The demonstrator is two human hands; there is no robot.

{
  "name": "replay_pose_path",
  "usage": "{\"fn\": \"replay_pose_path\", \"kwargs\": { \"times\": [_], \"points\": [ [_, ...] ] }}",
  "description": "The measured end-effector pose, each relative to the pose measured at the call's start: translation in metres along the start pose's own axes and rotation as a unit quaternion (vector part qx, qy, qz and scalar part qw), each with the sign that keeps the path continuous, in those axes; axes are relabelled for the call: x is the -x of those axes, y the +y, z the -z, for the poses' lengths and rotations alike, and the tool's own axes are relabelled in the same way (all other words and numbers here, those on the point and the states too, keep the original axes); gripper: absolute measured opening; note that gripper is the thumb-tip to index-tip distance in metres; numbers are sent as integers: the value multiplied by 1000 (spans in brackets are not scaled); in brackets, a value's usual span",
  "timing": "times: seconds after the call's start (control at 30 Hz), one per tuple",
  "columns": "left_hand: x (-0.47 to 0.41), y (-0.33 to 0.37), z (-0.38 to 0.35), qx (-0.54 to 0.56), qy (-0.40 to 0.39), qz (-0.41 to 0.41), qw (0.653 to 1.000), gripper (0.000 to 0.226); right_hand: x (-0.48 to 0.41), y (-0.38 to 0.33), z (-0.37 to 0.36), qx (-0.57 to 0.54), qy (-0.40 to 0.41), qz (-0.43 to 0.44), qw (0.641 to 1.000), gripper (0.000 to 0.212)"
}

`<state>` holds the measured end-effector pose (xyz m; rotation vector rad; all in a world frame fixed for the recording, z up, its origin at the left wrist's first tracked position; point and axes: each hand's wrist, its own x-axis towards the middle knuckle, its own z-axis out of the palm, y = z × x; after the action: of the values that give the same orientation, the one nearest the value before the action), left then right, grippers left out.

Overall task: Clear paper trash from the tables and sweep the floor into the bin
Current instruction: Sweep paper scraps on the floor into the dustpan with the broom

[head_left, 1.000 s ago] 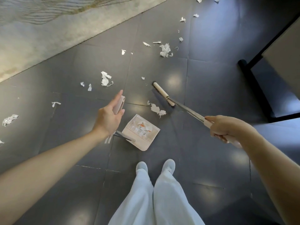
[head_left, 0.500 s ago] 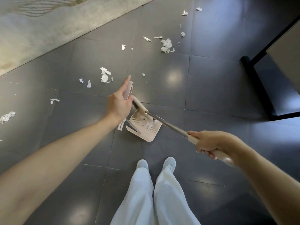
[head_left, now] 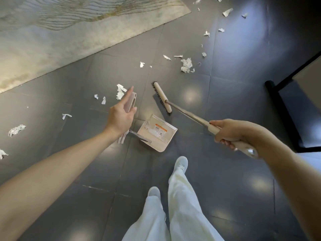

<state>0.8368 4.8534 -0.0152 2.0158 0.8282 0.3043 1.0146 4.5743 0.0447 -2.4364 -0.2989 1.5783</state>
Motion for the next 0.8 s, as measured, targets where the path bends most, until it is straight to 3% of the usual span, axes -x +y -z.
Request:
{"fn": "replay_pose_path", "kwargs": {
  "times": [0.13, 0.27, 0.4, 0.53, 0.67, 0.8],
  "points": [
    [-49, 8, -2, -19, 39, 9, 999, 64, -51, -33, 34, 107, 67, 36, 991, 57],
    [-105, 18, -12, -26, 71, 46, 996, 65, -109, -72, 81, 161, 80, 58, 982, 53],
    [-171, 32, -19, -39, 60, 68, 995, 65, -153, -98, 120, 227, 52, 71, 970, 64],
    [-207, 37, -22, -65, 61, 75, 993, 63, -162, -114, 127, 249, -33, 81, 965, 46],
    [-220, 43, -24, -82, 83, 74, 990, 60, -142, -105, 139, 161, -107, 41, 980, 43],
    [-245, 57, -31, -78, 52, 68, 993, 62, -144, -114, 192, 63, -102, 36, 992, 35]
  ]
}}
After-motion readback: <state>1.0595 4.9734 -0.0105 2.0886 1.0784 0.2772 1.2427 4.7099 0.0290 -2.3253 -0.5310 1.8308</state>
